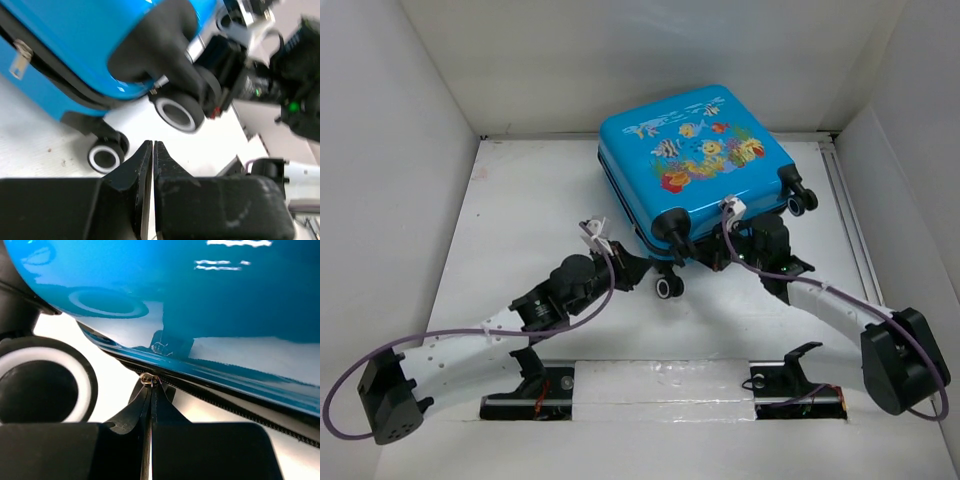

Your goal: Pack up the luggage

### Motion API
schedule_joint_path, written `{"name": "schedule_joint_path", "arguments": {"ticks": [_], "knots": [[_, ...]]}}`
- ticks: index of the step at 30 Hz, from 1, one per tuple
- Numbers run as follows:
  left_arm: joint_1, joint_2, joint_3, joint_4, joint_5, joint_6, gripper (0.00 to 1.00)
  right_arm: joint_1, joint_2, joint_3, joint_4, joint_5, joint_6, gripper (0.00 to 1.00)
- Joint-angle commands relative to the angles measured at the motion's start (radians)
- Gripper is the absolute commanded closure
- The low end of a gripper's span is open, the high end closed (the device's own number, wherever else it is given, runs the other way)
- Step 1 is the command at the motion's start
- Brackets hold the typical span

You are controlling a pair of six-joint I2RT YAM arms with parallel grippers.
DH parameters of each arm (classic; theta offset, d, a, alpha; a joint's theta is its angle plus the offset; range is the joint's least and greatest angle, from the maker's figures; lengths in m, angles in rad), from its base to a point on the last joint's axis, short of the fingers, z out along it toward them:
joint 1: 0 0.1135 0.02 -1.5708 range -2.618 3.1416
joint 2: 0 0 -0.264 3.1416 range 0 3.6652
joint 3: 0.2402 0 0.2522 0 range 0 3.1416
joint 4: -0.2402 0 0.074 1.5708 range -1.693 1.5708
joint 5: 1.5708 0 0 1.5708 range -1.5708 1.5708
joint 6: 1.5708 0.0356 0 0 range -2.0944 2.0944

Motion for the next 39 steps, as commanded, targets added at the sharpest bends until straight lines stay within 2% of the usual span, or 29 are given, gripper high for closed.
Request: {"name": "schedule_joint_path", "arguments": {"ticks": [1,2,6,11,18,20,24,25,30,33,35,36,38,39], "knots": [[0.002,0.066,0.081,0.093,0.115,0.047,0.99,-0.058,0.005,0.107,0.084,-0.03,-0.049,1.0],[0.002,0.121,0.133,0.133,0.155,0.047,0.99,-0.072,0.005,0.118,0.083,-0.039,-0.049,1.0],[0.002,0.232,0.184,0.21,0.184,0.047,0.99,-0.072,-0.009,0.086,0.083,-0.048,-0.04,1.0],[0.002,0.364,0.227,0.268,0.212,0.047,0.99,-0.015,-0.063,0.007,0.135,0.002,0.015,1.0],[0.002,0.407,0.247,0.27,0.203,0.047,0.99,0.02,-0.126,-0.022,0.163,0.044,0.067,1.0],[0.002,0.439,0.247,0.302,0.177,0.047,0.99,0.069,-0.138,-0.063,0.214,0.082,0.115,1.0],[0.002,0.51,0.247,0.4,0.166,0.026,0.99,0.228,-0.202,-0.213,0.433,0.328,0.34,1.0],[0.002,0.537,0.256,0.414,0.166,0.014,0.99,0.262,-0.203,-0.244,0.535,0.382,0.372,1.0],[0.014,0.606,0.316,0.442,0.228,-0.022,0.99,0.5,-0.203,-0.295,0.679,0.661,0.388,1.0],[0.037,0.603,0.327,0.436,0.249,-0.036,1.0,0.583,-0.143,-0.275,0.688,0.81,0.298,1.0],[0.037,0.564,0.293,0.416,0.249,-0.036,1.0,0.583,-0.106,-0.275,0.712,0.834,0.285,1.0],[0.037,0.497,0.279,0.393,0.191,-0.036,0.99,0.571,-0.106,-0.266,0.702,0.834,0.285,1.0],[0.037,0.41,0.223,0.319,0.128,-0.022,0.88,0.524,-0.097,-0.24,0.63,0.785,0.285,1.0],[0.046,0.32,0.203,0.289,0.055,-0.022,0.83,0.496,-0.11,-0.24,0.614,0.748,0.268,1.0]]}}
